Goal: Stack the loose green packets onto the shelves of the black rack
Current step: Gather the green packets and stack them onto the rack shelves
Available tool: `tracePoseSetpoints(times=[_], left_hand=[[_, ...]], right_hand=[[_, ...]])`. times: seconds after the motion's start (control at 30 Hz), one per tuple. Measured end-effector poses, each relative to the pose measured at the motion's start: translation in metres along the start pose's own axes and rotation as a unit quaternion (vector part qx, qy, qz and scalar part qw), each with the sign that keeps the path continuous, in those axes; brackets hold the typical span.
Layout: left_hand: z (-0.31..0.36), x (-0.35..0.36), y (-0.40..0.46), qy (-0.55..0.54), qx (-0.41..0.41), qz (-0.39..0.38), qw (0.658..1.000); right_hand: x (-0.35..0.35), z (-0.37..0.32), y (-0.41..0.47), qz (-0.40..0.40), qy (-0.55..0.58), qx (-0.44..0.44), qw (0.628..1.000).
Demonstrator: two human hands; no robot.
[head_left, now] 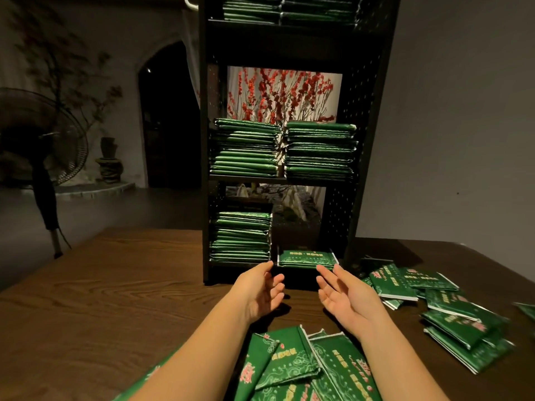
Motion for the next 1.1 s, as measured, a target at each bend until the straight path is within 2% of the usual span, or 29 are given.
tracePoseSetpoints(times=[0.27,0.63,0.73,0.8,0.87,0.97,1.03,1.1], left_hand=[[0.002,0.013,-0.001,0.051,0.004,-0.042,0.998],[0.002,0.013,0.003,0.023,0.04,-0.036,0.998],[0.006,0.009,-0.003,0.074,0.073,-0.011,0.995],[0.011,0.006,-0.011,0.144,0.108,0.018,0.983],[0.016,0.002,-0.017,0.25,0.165,0.043,0.953],[0.018,-0.006,-0.035,0.366,0.241,0.047,0.898],[0.017,-0.01,-0.047,0.443,0.279,0.044,0.851],[0.013,-0.016,-0.06,0.513,0.3,0.047,0.803]], right_hand=[[0.002,0.0,-0.005,-0.03,-0.02,0.006,0.999],[0.004,-0.005,-0.012,-0.009,-0.036,-0.023,0.999],[0.008,-0.007,-0.016,0.003,-0.066,-0.033,0.997],[0.011,-0.009,-0.023,0.021,-0.141,-0.059,0.988],[0.013,-0.01,-0.029,0.036,-0.264,-0.095,0.959],[0.015,-0.011,-0.045,0.014,-0.418,-0.127,0.9],[0.015,-0.017,-0.057,-0.005,-0.526,-0.15,0.837],[0.011,-0.024,-0.067,-0.01,-0.647,-0.143,0.749]])
Point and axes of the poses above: each hand's wrist, its own y-axis towards the middle knuckle, its own x-axis out of the palm, z = x × y, the point moved 3 cm from there along y, towards the middle knuckle, and after that the axes turned 7 degrees about y, right-handed, at the moved point
